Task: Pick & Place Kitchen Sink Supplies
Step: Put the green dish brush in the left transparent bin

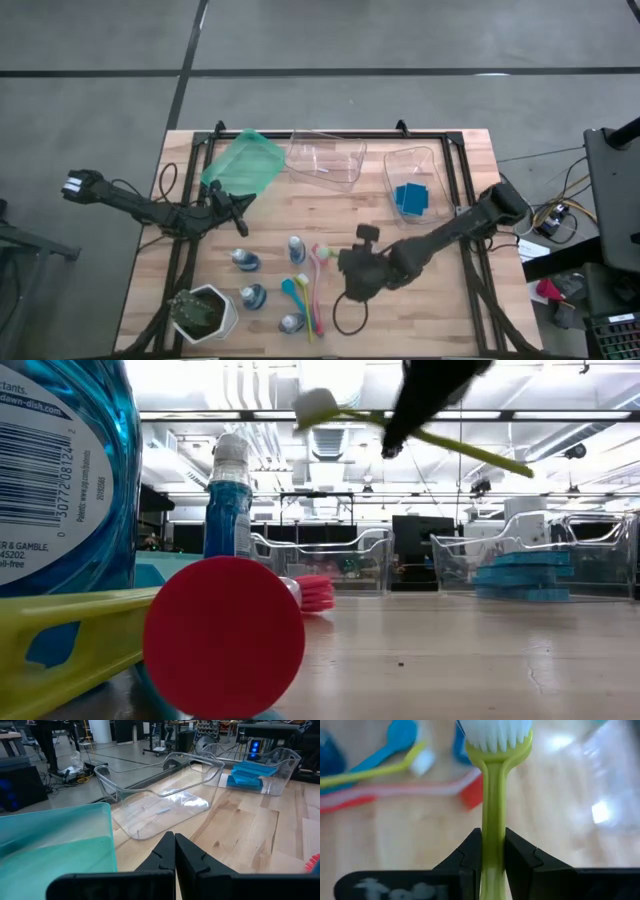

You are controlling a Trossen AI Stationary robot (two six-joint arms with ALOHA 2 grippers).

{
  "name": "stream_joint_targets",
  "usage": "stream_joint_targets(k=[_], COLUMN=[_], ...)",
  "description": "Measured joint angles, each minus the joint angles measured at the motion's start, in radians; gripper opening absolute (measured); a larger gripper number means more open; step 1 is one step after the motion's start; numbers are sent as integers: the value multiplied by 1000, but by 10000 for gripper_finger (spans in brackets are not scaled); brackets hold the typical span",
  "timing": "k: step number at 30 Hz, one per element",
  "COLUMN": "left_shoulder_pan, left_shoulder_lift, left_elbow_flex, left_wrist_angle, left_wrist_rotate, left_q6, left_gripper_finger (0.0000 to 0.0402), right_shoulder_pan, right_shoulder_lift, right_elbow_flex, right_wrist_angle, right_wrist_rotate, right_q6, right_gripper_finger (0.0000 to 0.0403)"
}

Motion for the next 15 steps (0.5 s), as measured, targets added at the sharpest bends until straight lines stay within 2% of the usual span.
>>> stream_joint_targets(k=[6, 15], left_shoulder_pan=[0, 0], left_shoulder_lift=[0, 0], left_elbow_flex=[0, 0], left_wrist_angle=[0, 0], left_wrist_rotate=[0, 0], left_q6=[0, 0], left_gripper_finger=[0, 0], right_shoulder_pan=[-68, -219], right_shoulder_lift=[-67, -90], right_elbow_flex=[0, 0], right_wrist_angle=[3, 37], right_wrist_rotate=[132, 142], right_q6=[-129, -321], right_gripper_finger=[55, 54])
